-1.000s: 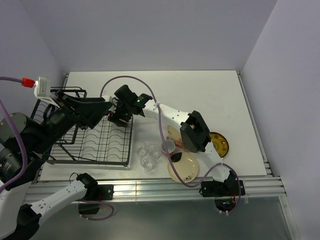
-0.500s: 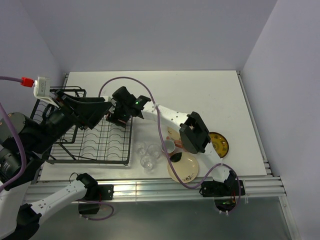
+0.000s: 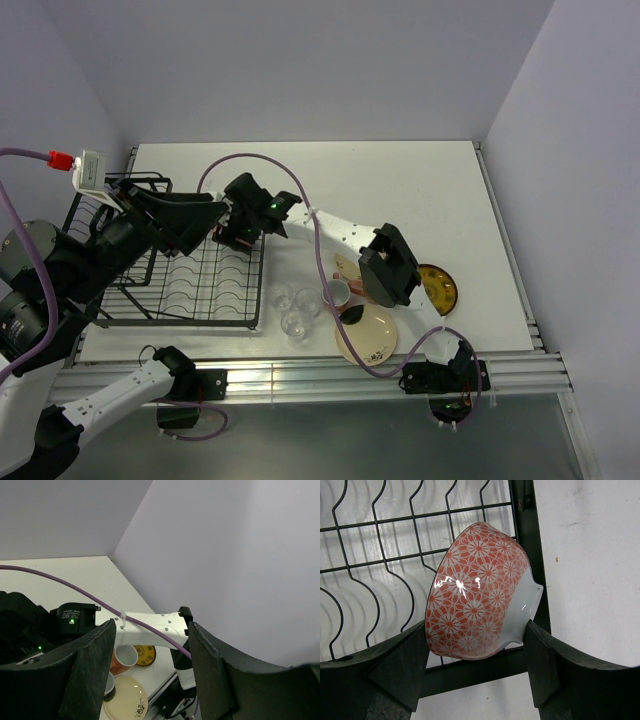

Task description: Load the mixed dishes into the dish rack

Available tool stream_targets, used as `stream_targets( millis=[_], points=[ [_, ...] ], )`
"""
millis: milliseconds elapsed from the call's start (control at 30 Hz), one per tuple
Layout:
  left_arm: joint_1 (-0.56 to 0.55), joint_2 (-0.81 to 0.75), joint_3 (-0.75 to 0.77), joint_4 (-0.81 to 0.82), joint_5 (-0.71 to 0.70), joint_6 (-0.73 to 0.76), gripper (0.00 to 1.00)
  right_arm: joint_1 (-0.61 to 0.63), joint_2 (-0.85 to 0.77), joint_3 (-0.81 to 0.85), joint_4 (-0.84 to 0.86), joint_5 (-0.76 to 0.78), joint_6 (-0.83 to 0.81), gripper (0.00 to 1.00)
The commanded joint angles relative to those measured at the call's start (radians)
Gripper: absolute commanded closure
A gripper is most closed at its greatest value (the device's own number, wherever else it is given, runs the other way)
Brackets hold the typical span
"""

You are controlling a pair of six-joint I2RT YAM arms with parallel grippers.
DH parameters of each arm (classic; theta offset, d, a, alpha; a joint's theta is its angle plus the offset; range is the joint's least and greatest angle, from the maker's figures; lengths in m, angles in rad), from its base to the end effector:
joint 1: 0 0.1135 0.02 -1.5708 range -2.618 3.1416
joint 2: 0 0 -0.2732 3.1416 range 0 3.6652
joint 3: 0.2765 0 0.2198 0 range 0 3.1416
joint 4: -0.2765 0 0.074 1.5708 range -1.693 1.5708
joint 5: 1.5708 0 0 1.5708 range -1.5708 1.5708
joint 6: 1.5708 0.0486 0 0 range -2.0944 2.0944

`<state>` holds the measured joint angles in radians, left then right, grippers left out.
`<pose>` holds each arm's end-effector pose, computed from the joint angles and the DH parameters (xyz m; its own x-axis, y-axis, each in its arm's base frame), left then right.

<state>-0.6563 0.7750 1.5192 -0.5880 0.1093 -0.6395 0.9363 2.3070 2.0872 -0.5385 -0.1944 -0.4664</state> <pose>0.0447 -0.0411 0.5111 -0.3140 -0.5069 -0.8028 0.6288 0.5225 -0.5759 0.2955 0.4173 0.2447 0.0286 -0.7054 -0.7082 -0.9634 0.1696 -0.2078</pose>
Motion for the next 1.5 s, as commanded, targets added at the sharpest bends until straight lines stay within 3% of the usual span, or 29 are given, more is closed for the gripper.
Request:
stream_targets(
  millis=[0,500,767,1467],
  points=[
    [-0.003,0.001,0.016,0.036,0.018,0.018,0.34,0.019,-0.058,0.002,0.061,0.036,-0.026,0.36],
    [-0.003,-0.011,-0.002,0.05,0.01,0.004,0.34,0.098,-0.024,0.005,0.087,0.193,-0.002,0.21],
    [-0.003,-0.014,-0.008,0.057,0.007,-0.005,0.34,0.133,-0.017,-0.036,0.133,0.332,-0.012,0.2],
    [-0.002,-0.036,-0.019,0.068,-0.011,-0.034,0.34,0.217,-0.095,-0.113,0.138,0.377,0.028,0.2]
  ],
)
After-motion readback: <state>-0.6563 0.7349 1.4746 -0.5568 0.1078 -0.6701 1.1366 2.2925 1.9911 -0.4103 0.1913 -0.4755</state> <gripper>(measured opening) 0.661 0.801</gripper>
